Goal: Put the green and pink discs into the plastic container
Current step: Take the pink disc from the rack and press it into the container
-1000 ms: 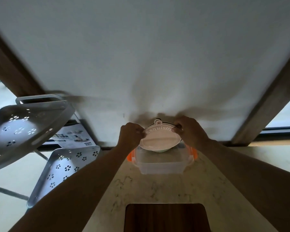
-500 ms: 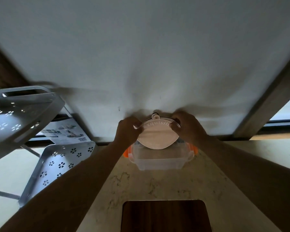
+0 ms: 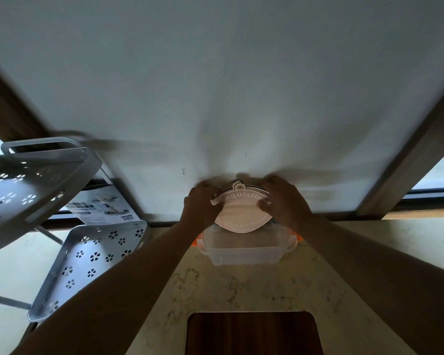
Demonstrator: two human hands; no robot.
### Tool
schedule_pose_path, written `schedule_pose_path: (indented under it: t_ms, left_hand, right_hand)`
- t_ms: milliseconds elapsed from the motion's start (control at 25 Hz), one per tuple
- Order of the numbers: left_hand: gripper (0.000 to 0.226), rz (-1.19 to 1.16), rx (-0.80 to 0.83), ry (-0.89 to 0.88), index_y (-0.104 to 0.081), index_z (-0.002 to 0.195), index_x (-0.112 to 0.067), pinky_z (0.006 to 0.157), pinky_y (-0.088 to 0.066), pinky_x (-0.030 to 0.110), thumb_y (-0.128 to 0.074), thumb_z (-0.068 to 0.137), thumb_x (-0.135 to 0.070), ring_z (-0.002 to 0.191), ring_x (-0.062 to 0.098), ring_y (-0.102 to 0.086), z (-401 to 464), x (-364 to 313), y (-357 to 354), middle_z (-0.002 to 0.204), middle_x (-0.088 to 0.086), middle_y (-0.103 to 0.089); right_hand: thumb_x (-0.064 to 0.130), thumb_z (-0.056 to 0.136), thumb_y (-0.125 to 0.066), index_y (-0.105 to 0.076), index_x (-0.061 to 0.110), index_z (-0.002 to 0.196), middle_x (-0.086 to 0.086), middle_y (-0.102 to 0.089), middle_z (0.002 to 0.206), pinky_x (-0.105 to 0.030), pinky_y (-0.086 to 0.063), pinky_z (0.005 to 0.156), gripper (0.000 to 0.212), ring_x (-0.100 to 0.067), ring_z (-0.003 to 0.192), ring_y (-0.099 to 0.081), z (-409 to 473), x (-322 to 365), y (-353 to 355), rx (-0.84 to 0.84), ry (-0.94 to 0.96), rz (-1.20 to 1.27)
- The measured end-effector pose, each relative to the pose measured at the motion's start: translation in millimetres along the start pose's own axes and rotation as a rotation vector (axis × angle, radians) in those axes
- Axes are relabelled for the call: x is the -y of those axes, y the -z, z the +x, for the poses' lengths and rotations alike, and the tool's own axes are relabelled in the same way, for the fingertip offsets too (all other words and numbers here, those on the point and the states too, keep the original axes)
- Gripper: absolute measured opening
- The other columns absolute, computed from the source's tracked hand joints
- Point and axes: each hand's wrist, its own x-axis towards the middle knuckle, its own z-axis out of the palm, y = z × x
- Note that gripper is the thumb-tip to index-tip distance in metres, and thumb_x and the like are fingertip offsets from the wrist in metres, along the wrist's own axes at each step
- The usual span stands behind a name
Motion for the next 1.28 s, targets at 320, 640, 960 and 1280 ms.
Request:
schedule_pose_path:
  t_ms: [320,640,960,1280]
  left_hand:
    - [0.017,0.096,0.096,-0.035,-0.067,0.102,-0.014,0.09,-0.049,0.047,-0.067,0.085,-0.017,0.099,0.032,-0.062,-2.5,-2.0,4.9,0.103,0.007,-0.071]
    - [0.017,0.106,0.1,-0.06,-0.067,0.103,-0.012,0.09,-0.05,0.047,-0.065,0.087,-0.017,0.1,0.032,-0.062,4.7,-4.1,4.0,0.104,0.008,-0.07]
    - [0.029,0.091,0.081,-0.099,-0.064,0.118,-0.02,0.096,-0.046,0.048,-0.063,0.09,-0.024,0.111,0.027,-0.058,1.4,-0.8,-3.3,0.117,0.002,-0.066]
    - [0.025,0.103,0.082,-0.107,-0.066,0.116,-0.028,0.098,-0.044,0.048,-0.061,0.091,-0.029,0.117,0.026,-0.054,1.5,-3.6,-4.7,0.121,0.0,-0.063]
  right_hand:
    - [0.028,0.084,-0.07,-0.064,0.012,0.1,-0.008,-0.066,0.1,-0.04,-0.049,0.076,0.023,-0.032,0.095,-0.061,-5.4,3.1,2.1,0.017,-0.012,0.027]
    - [0.027,0.083,-0.072,-0.065,0.012,0.095,-0.011,-0.067,0.098,-0.038,-0.044,0.078,0.021,-0.034,0.096,-0.059,-6.2,3.3,5.1,0.004,-0.026,0.005]
    - [0.028,0.085,-0.067,-0.062,0.011,0.111,-0.01,-0.06,0.115,-0.043,-0.045,0.086,0.031,-0.032,0.106,-0.057,-5.8,-0.5,-1.3,0.013,0.021,-0.048]
    - [0.029,0.088,-0.066,-0.063,0.014,0.117,-0.01,-0.059,0.118,-0.044,-0.047,0.087,0.032,-0.032,0.109,-0.057,-3.3,1.0,-7.0,-0.054,0.021,-0.031]
